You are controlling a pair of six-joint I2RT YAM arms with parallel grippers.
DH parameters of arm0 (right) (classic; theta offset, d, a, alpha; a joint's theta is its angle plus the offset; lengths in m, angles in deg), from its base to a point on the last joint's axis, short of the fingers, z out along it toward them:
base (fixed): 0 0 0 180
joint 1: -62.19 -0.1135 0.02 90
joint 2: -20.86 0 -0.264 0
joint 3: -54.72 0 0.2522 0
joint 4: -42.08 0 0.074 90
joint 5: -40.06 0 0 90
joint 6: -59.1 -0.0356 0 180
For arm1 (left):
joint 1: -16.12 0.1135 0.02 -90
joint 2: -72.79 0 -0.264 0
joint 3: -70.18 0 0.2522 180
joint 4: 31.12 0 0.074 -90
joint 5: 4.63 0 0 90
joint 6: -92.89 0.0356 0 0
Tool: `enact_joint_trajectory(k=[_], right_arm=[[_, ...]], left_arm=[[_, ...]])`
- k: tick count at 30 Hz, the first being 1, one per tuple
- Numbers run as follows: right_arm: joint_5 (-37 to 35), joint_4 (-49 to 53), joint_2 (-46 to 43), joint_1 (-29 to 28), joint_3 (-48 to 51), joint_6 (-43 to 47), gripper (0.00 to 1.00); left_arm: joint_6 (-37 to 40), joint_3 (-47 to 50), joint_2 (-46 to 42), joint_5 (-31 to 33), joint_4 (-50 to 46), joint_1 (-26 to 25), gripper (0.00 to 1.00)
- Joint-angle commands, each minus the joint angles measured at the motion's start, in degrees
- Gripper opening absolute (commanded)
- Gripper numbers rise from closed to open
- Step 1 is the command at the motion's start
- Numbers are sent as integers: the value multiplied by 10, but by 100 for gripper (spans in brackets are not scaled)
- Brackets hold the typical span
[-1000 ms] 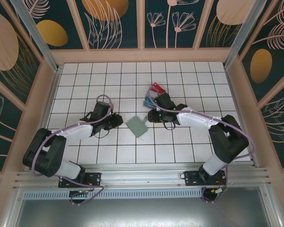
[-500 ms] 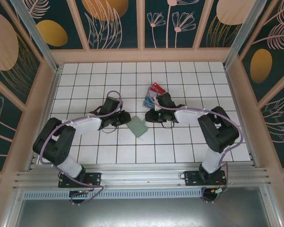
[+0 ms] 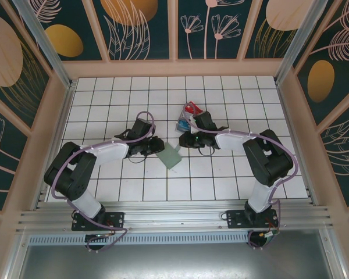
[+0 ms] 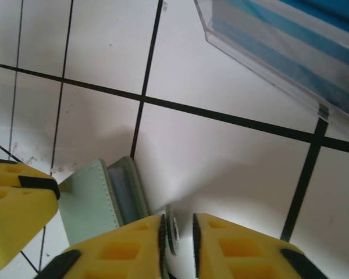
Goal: Put the credit cards into the card holder
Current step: Close the button on the card holder.
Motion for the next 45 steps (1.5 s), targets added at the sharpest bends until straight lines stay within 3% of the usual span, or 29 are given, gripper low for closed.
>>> enact_joint_trajectory(k=[1,10,19,45], right_arm=[[18,-14,3,4,-10,9,22],[27,-16,10,4,-12,15,19],[47,-17,-4,1,-6,21,6],[29,92,18,-83,-61,83,5]], left_arm=[[8,-12,17,-3,-17,-3,24],[3,-4,26,-3,-9,-4,24],[2,-4,31,0,-8,-4,24],[-8,-5,53,12,-9,-9,24]])
